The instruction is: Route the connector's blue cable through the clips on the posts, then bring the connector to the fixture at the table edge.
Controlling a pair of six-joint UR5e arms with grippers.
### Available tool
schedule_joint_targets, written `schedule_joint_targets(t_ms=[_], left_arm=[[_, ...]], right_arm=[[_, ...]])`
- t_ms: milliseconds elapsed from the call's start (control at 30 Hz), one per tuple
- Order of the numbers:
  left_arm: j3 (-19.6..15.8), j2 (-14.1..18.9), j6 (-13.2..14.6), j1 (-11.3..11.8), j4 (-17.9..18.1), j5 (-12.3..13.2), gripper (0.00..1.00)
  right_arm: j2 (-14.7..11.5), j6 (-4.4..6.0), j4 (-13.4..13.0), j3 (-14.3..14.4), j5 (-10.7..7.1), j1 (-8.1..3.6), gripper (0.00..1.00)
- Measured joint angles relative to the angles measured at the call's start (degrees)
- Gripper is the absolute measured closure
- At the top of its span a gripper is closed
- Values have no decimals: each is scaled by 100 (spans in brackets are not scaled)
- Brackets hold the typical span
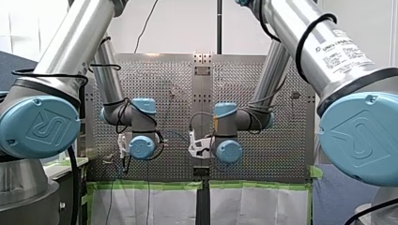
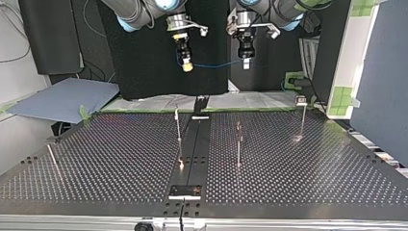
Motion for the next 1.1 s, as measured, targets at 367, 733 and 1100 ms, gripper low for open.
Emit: schedule_joint_targets(t_ms=[367, 733, 1100], left_arm=[[0, 0, 0, 0, 0, 0, 98], [-103, 16, -366, -248, -60, 85, 98], [-105, 18, -474, -263, -62, 88, 98]], right_arm=[[22, 1, 3, 1, -1, 9, 98], [23, 1, 3, 1, -1, 9, 98], [23, 1, 3, 2, -1, 9, 98]])
